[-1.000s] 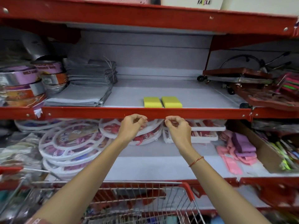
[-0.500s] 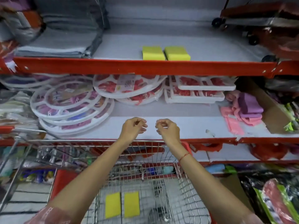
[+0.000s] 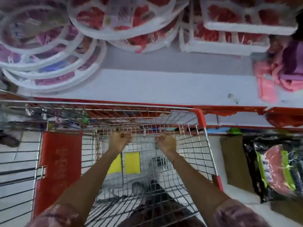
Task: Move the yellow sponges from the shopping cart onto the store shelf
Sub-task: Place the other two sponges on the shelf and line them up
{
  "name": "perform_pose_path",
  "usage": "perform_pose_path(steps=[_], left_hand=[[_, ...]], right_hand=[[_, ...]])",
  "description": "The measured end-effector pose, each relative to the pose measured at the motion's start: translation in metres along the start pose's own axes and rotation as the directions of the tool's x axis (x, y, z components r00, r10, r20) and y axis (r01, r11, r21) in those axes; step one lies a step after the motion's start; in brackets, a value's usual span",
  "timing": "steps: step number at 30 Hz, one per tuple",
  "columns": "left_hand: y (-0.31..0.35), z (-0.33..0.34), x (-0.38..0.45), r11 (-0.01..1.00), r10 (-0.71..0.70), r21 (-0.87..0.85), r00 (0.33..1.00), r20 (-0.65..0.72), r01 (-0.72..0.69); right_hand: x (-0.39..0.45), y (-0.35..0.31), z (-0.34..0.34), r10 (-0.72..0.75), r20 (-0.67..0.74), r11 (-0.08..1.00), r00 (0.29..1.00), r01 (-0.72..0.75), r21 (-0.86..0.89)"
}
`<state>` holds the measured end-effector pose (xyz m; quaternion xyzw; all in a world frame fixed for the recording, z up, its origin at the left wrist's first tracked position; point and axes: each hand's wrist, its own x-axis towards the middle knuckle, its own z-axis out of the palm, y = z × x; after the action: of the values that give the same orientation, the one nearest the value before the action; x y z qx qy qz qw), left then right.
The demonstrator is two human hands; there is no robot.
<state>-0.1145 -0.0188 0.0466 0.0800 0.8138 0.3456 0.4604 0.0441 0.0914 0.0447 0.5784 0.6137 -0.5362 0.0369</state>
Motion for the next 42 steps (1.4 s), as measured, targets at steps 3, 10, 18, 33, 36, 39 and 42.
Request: perform_pose_path(steps=[3, 10, 18, 33, 36, 39, 42], left_hand=[[-0.054, 0.004, 0.017, 0.989, -0.104, 0.094, 0.984, -0.143, 0.118], [-0.143, 0.001, 0.039, 0.879, -0.292, 0.266, 0.889, -0.353, 0.395], [-0.161, 0.021, 0.06, 0.85, -0.445, 0.145, 0.838, -0.317, 0.506], [-0.152, 0.037, 0.035, 0.877, -0.453, 0.098, 0.877, -0.162, 0.471], [-0.146, 0.037, 0.022, 0.891, -0.423, 0.126, 0.898, -0.121, 0.436], [-0.137, 0.036, 0.007, 0.903, -0.402, 0.127, 0.911, -0.095, 0.411], [-0.128, 0.031, -0.003, 0.927, -0.367, 0.048, 0.928, -0.067, 0.371]], right_hand=[[0.012, 0.033, 0.023, 0.099, 0.054, 0.995, 0.994, -0.098, -0.012], [0.025, 0.087, 0.069, 0.213, 0.131, 0.977, 0.968, -0.214, 0.001], [0.045, 0.097, 0.101, 0.224, 0.217, 0.972, 0.95, -0.202, -0.119], [0.052, 0.122, 0.103, 0.259, 0.218, 0.951, 0.941, -0.208, -0.229], [0.034, 0.111, 0.089, 0.28, 0.18, 0.956, 0.943, -0.257, -0.143], [0.022, 0.107, 0.075, 0.258, 0.156, 0.966, 0.953, -0.258, -0.025], [0.008, 0.094, 0.055, 0.209, 0.143, 0.975, 0.967, -0.218, 0.048]])
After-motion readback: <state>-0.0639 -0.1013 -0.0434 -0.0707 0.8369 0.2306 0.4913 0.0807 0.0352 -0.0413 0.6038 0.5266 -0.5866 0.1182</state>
